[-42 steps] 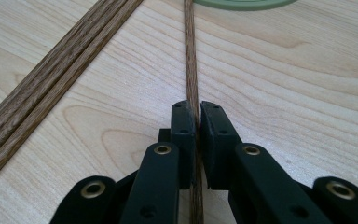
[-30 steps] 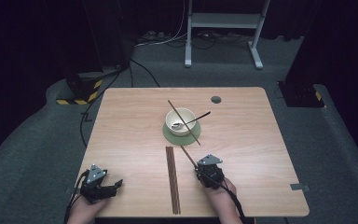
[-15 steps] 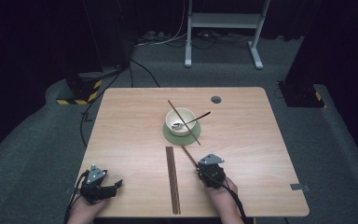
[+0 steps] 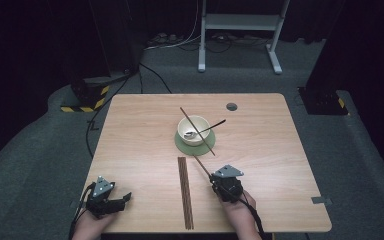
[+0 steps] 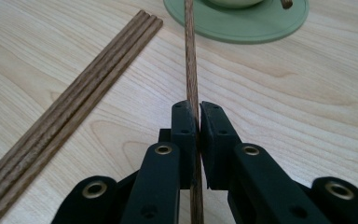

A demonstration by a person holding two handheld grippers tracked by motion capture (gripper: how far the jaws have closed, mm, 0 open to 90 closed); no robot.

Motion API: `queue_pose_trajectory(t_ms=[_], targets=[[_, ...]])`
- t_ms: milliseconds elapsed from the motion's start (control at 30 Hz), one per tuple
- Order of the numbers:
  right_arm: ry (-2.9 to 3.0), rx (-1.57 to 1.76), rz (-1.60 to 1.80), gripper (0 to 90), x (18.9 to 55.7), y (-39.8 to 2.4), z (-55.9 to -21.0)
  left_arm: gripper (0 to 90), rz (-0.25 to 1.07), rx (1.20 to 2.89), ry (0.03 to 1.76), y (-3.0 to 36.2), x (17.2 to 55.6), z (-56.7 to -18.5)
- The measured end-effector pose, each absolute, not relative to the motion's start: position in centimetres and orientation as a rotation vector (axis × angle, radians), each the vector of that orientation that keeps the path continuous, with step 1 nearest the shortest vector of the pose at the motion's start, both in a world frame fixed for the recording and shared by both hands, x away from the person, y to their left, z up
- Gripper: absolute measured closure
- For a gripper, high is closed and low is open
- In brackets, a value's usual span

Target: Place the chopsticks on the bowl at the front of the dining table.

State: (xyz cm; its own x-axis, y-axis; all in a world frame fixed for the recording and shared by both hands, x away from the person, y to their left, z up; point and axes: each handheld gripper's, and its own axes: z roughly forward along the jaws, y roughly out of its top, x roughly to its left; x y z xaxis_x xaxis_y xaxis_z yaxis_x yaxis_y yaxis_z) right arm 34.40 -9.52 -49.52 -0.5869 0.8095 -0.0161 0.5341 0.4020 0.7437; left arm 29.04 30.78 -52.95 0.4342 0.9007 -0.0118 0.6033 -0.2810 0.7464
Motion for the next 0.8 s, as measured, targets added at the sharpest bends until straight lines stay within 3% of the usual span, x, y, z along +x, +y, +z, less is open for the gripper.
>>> queue_pose_trajectory(t_ms=[800], targets=[[2.221, 1.095, 1.168, 84.8, 34.1, -10.0, -45.7, 22.2, 0.549, 2.002, 1.255, 30.8, 29.1, -53.0]])
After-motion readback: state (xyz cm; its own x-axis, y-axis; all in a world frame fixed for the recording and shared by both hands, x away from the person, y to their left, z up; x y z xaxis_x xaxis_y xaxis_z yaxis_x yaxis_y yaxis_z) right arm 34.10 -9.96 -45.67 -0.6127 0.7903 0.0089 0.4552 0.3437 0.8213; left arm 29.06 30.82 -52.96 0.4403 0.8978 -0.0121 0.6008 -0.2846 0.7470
